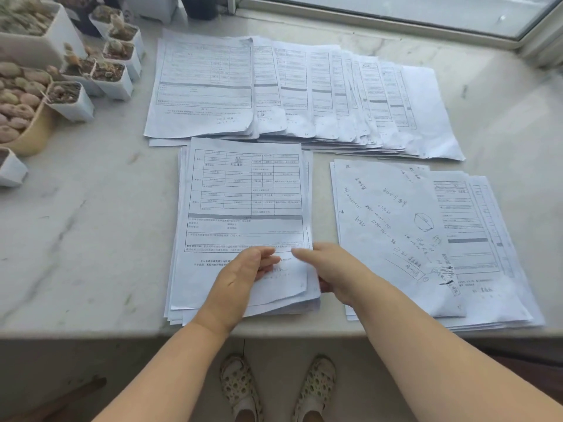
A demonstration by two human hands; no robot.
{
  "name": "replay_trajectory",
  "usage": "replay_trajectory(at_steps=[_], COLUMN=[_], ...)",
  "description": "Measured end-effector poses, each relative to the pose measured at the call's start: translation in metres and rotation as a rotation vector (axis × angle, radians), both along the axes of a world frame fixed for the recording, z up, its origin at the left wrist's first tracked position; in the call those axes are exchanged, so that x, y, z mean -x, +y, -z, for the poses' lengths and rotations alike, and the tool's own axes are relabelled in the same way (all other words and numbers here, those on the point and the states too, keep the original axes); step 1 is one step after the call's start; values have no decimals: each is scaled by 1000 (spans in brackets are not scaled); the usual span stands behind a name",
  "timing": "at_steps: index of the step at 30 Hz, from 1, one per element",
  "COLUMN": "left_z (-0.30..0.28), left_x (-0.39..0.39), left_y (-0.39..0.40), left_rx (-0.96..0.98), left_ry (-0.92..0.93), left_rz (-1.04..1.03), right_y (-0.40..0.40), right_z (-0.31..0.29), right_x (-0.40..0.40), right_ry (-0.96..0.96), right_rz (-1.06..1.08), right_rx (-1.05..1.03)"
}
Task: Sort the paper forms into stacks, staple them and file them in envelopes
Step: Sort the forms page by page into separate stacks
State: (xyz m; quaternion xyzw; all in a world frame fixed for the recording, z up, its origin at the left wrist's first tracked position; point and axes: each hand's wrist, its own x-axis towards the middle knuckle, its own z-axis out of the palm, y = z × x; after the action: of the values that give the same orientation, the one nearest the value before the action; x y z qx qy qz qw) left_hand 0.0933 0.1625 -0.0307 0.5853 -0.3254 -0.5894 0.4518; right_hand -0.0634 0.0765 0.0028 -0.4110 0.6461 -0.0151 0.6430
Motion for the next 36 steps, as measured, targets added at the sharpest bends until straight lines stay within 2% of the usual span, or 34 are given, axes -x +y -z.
replay_trajectory(at_steps=[2,5,8,11,13,17,21,24,28,30,33,36], left_z=[-9,-38,-77,-104,-109,-96,-63,-36,-12,-5,-5,-6], left_x=[-1,-5,-2,16,36,84,146,190,229,231,222,213], left_y=[0,-8,-32,-70,-99,-152,-213,-264,-324,-342,-351,-350], left_rx=[28,224,472,613,637,566,455,338,97,-40,-46,4], left_ry=[-78,-364,-533,-627,-672,-764,-911,-1061,-1249,-1280,-1251,-1268], left_rz=[12,-49,-113,-122,-108,0,168,299,427,481,488,465], right_y=[7,7,-12,-45,-75,-150,-220,-264,-312,-332,-359,-377], right_z=[-3,-24,-51,-71,-80,-86,-81,-67,-36,-20,-4,5], right_x=[-4,-2,24,66,103,195,270,296,288,279,267,256], right_ry=[25,-71,-194,-337,-411,-625,-723,-771,-717,-663,-572,-559], right_rz=[-44,15,164,405,614,1054,1252,1161,862,712,540,453], right_rx=[121,218,270,270,259,280,225,161,53,2,-53,-64])
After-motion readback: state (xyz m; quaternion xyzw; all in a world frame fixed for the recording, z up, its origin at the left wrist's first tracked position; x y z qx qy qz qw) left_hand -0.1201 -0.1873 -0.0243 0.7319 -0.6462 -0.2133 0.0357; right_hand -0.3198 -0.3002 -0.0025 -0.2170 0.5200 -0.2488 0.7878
